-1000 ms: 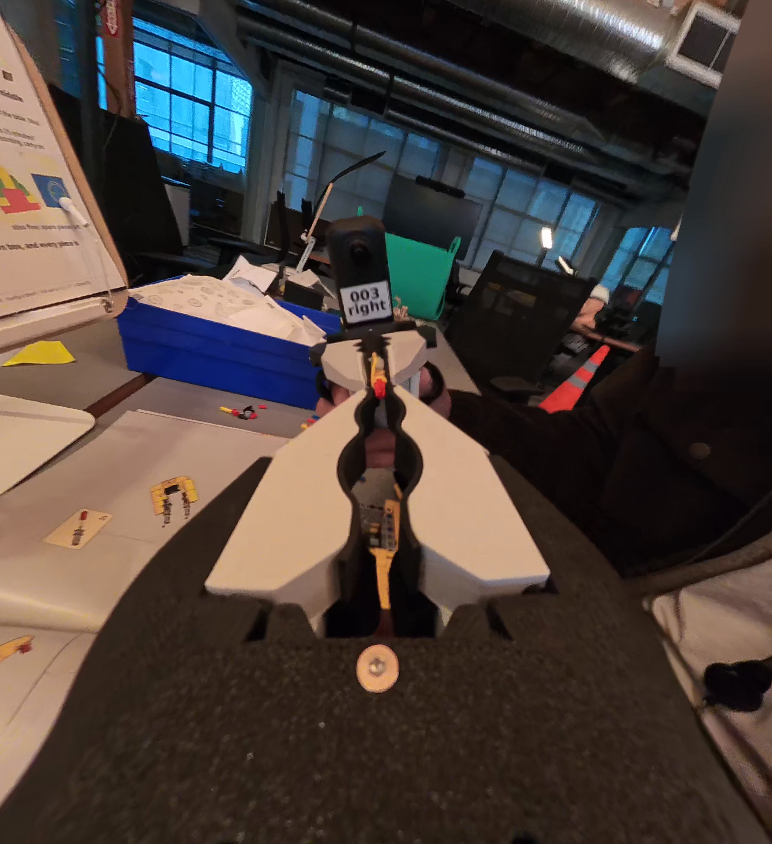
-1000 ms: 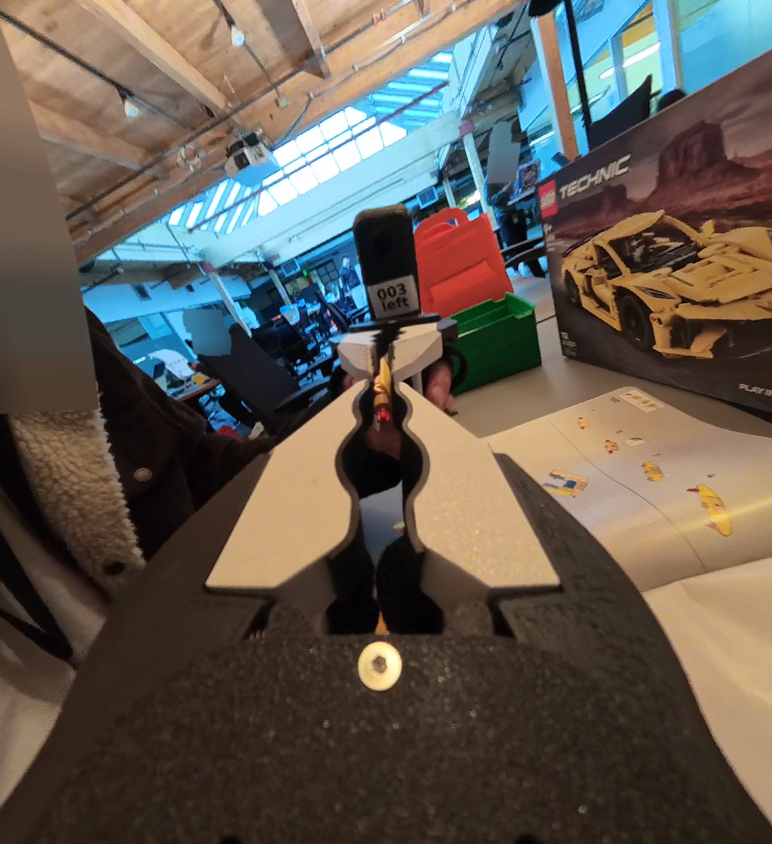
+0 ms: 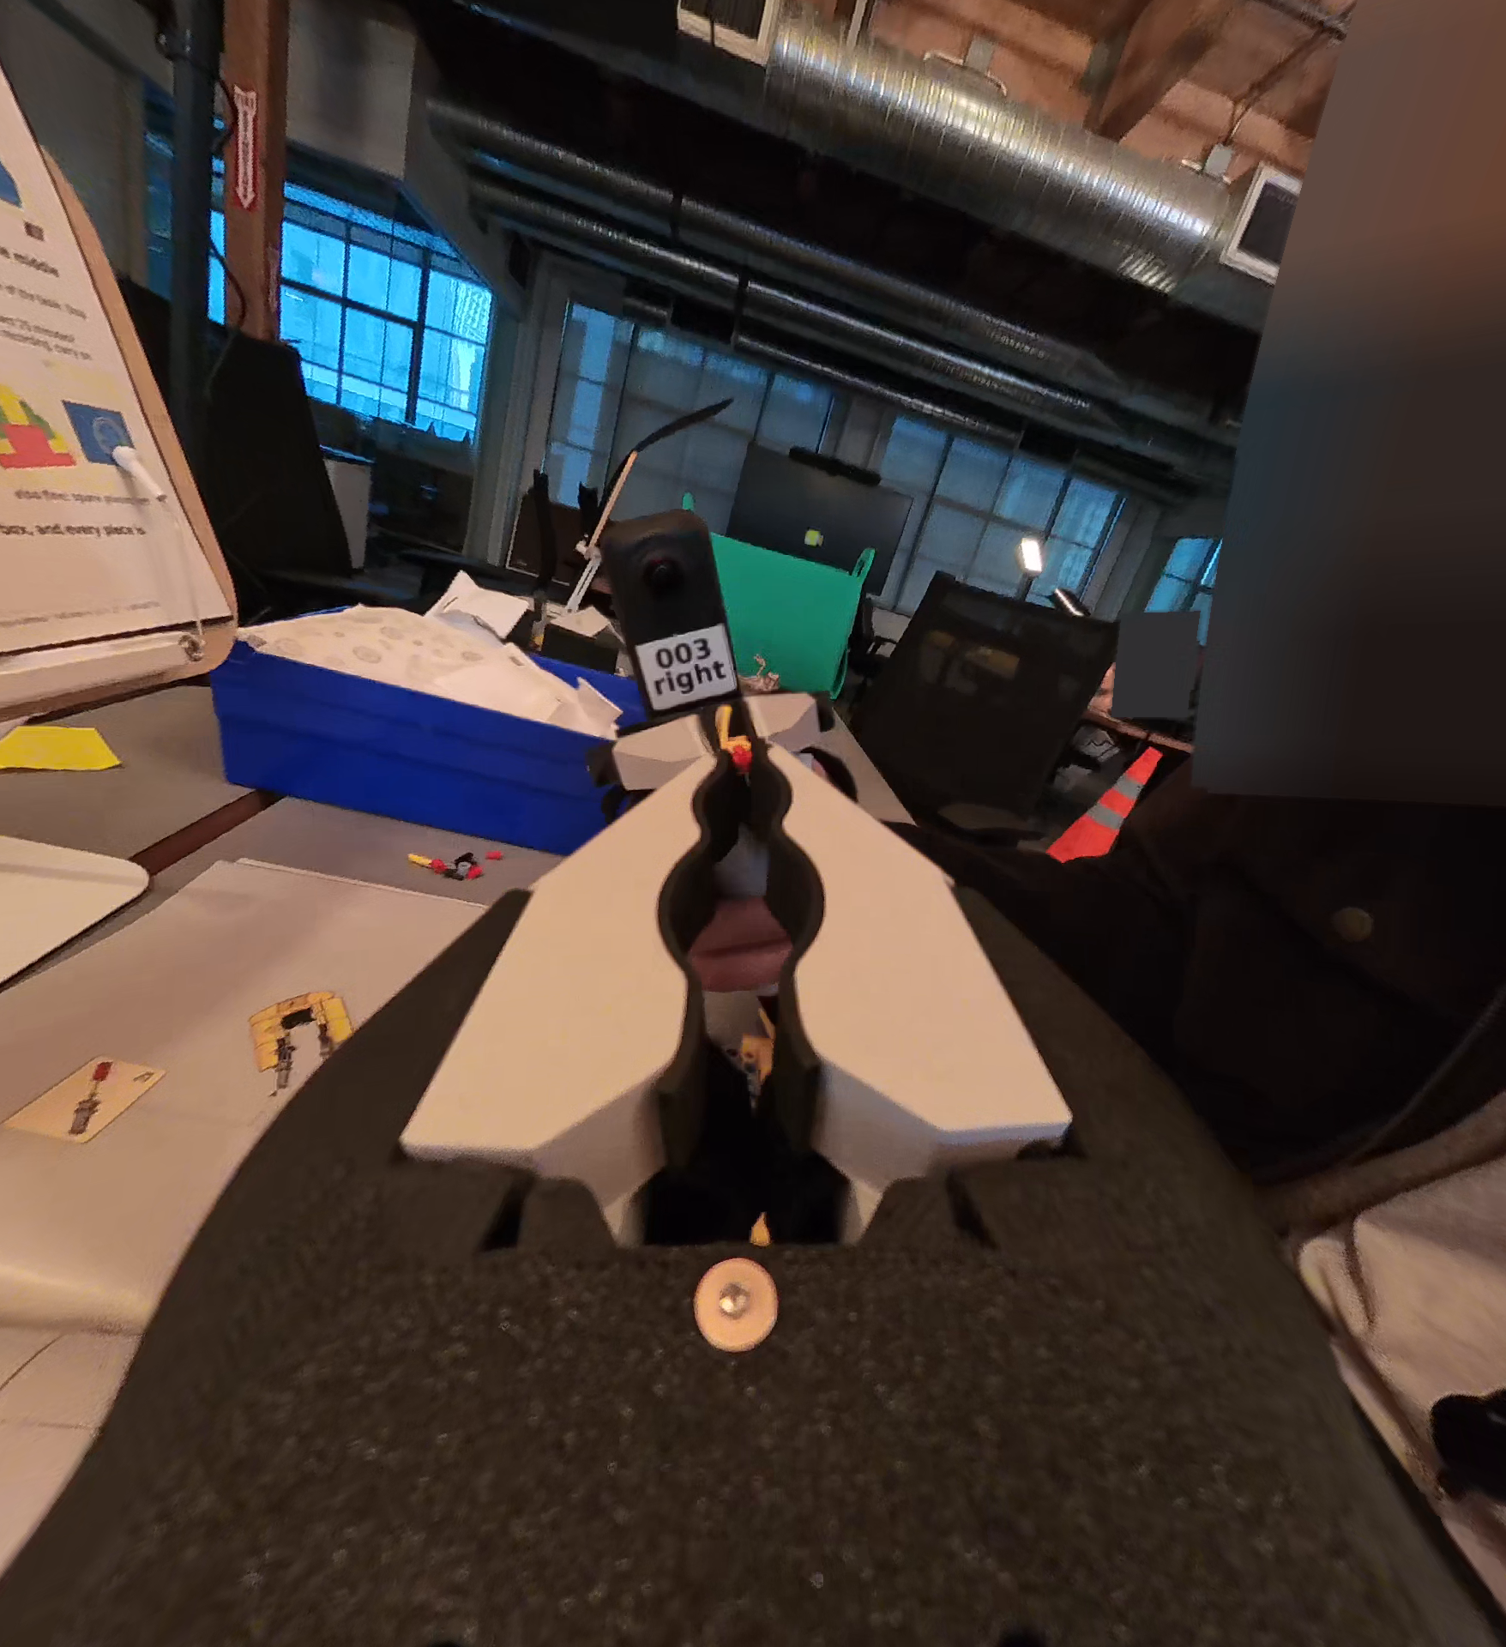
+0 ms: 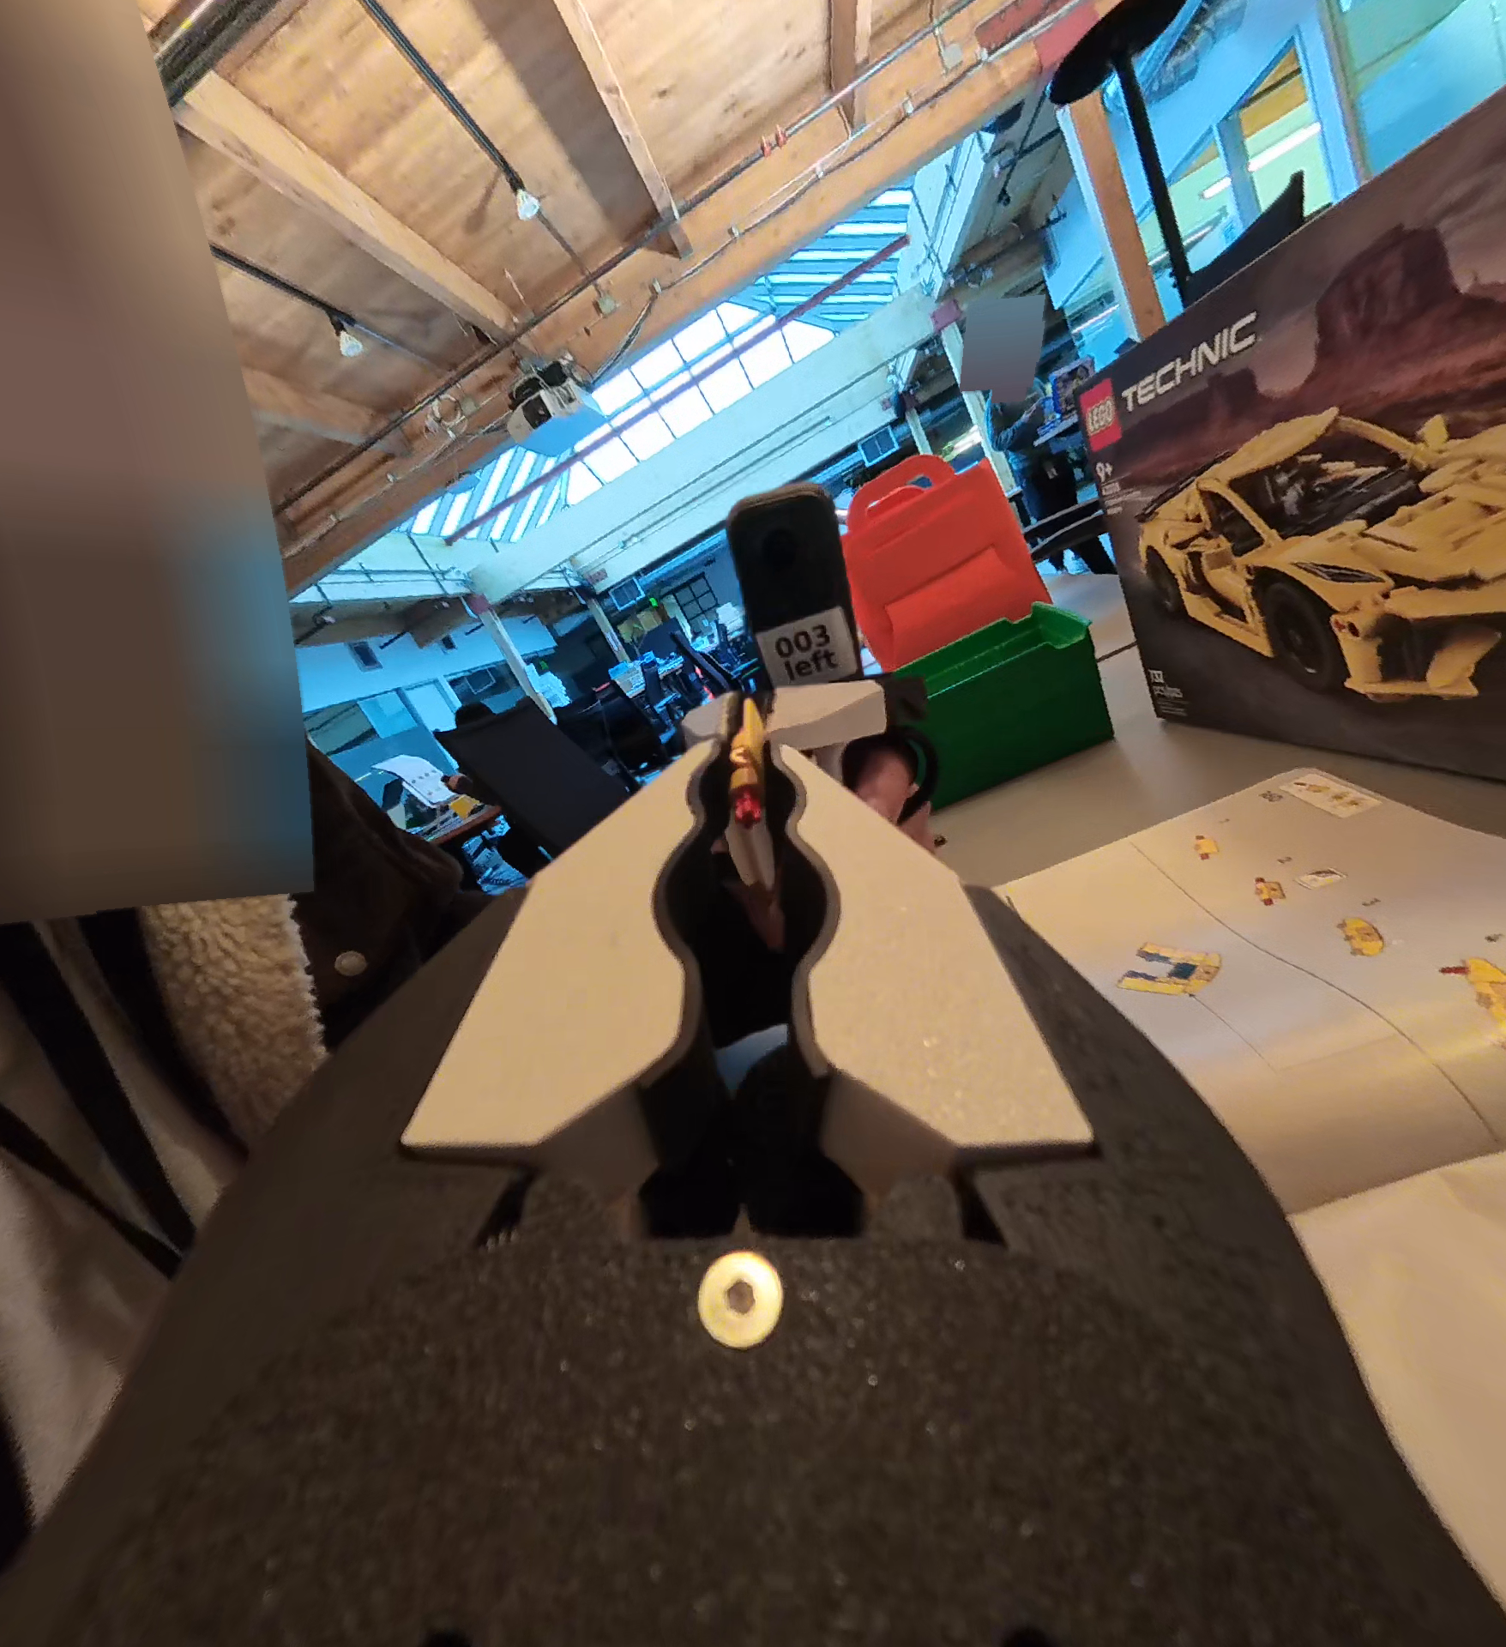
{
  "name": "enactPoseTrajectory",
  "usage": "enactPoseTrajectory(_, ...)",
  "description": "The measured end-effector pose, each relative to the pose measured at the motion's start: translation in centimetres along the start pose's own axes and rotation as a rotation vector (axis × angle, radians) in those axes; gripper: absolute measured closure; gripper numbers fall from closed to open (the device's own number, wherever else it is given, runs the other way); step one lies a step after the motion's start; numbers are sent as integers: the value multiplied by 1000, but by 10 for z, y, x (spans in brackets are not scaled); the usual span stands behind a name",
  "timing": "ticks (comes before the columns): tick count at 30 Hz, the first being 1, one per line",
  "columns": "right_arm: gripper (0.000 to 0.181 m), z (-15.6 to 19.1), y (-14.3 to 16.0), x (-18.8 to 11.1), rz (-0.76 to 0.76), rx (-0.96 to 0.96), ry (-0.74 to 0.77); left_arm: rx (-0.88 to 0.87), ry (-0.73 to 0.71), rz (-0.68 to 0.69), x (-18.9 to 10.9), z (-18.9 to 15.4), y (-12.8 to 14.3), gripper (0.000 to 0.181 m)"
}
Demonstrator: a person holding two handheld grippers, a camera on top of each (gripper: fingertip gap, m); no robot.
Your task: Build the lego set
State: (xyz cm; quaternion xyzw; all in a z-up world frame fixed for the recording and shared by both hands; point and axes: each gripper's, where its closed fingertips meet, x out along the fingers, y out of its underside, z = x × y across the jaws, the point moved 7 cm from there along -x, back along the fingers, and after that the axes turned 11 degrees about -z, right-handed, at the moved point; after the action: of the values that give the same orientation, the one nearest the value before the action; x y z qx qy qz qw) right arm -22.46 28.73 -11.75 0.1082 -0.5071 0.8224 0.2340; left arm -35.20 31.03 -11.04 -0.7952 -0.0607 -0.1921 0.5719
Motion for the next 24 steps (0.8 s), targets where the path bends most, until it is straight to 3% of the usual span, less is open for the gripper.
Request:
enactPoseTrajectory(7, 175, -7, 2, -2, 90, -29, 67, 51, -58, 132, -3, 4, -1, 177)
enactPoseTrajectory(17, 175, -4, 2, -3, 132, -30, 55, 66, -39, 161, -4, 1, 1, 178)
enactPoseTrajectory(24, 175, -10, 9, -5, 175, -24, 98, 153, -87, 275, -7, 1, 7, 179)
